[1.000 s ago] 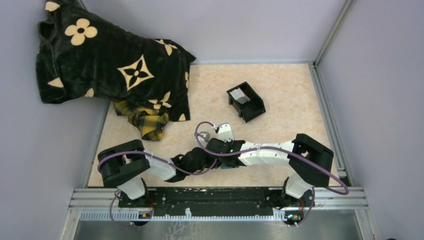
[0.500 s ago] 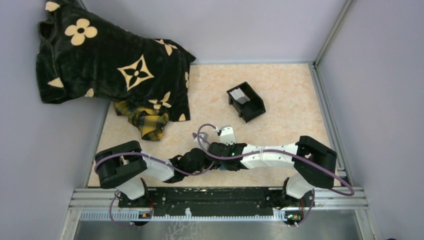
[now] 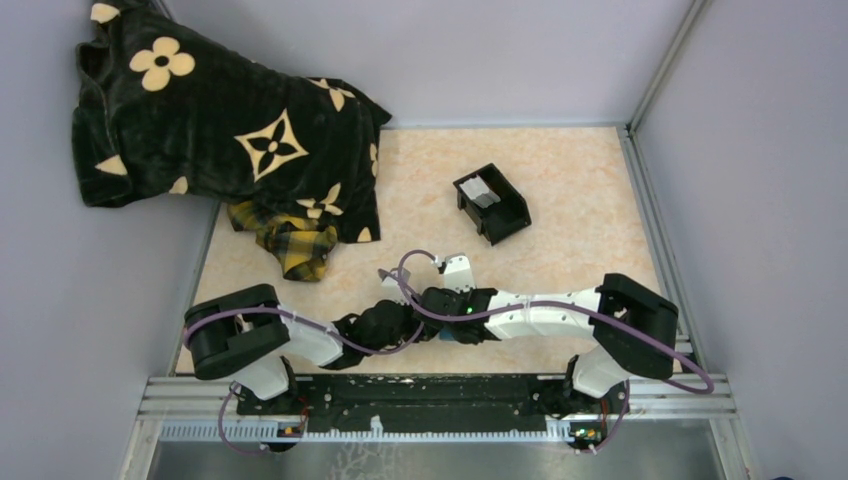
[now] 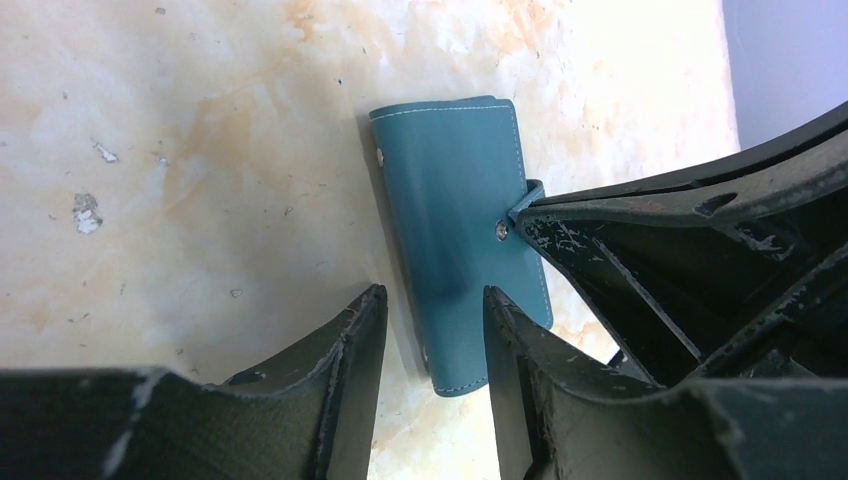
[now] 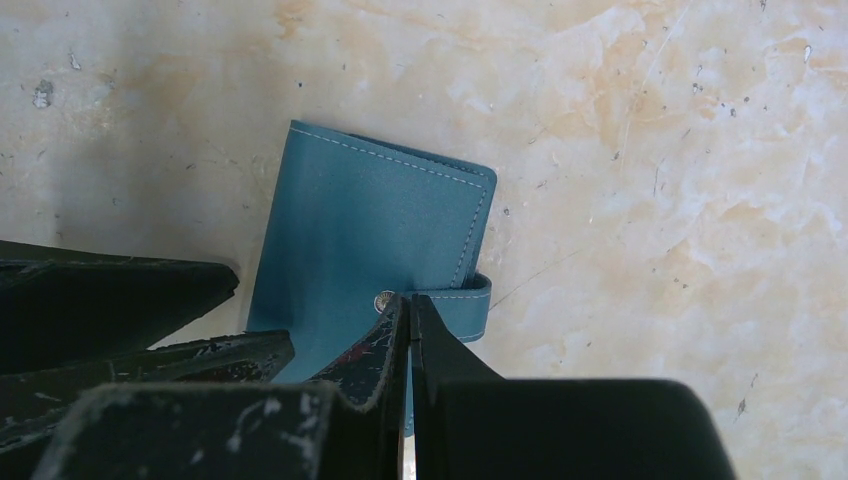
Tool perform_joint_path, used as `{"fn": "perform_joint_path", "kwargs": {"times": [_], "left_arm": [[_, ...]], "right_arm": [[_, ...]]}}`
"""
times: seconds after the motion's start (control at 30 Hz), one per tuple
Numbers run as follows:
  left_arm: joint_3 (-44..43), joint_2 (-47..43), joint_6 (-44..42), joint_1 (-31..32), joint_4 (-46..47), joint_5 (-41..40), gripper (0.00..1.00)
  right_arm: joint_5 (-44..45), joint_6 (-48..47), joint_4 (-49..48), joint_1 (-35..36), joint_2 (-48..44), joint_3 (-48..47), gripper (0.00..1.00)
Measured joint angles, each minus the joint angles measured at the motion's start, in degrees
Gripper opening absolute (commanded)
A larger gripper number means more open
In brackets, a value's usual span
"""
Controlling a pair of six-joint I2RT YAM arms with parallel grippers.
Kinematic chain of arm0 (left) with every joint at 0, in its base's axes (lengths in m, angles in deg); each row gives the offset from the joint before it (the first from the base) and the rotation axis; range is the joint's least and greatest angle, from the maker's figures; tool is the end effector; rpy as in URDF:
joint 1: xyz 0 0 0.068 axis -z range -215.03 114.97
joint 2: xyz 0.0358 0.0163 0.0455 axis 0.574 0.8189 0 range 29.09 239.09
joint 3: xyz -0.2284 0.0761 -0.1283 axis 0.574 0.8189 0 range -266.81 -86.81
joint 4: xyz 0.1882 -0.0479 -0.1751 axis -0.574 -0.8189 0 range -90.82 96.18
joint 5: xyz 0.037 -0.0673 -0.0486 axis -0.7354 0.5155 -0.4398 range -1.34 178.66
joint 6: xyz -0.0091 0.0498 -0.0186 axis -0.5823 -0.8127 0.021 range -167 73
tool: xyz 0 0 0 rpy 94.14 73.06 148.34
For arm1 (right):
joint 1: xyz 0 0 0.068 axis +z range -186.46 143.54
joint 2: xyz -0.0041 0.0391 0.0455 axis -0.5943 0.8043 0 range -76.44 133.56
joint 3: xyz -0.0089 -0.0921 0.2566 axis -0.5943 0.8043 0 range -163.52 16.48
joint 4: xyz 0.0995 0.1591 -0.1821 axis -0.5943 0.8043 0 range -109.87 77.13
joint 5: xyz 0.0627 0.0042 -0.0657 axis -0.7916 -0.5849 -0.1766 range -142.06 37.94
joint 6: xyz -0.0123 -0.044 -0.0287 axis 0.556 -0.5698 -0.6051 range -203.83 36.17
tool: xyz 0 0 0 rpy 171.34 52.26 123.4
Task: Put the credit cards into the card holder
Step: Close the card holder at the center of the board.
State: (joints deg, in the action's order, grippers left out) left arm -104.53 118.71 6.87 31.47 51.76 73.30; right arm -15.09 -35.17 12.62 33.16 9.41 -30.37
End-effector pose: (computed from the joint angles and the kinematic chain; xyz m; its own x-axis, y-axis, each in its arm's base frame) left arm 0.1077 -0.2241 0.1152 -0.7421 -0.2466 -0.6233 0.3227 0.6836 -0.6547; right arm 0.1111 0.2377 0.1720 -0.7305 -0.2439 -0.6379 -0.2029 0.9694 -0.1383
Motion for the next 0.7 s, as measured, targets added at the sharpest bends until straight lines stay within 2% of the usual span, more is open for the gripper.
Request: {"fn": "perform_joint_path", "kwargs": {"times": [0.37, 0.7], "left_arm": [[4.9, 0.0, 2.7, 0.5, 6.6, 0.0, 0.44], [6.6, 0.0, 3.6, 0.9, 8.8, -0.1, 0.41]], "right_arm": [[0.1, 0.0, 0.2, 0.0, 0.0, -0.1, 0.00], [0.4, -0.6, 1.4, 0.0, 0.1, -1.6, 0.00]]}}
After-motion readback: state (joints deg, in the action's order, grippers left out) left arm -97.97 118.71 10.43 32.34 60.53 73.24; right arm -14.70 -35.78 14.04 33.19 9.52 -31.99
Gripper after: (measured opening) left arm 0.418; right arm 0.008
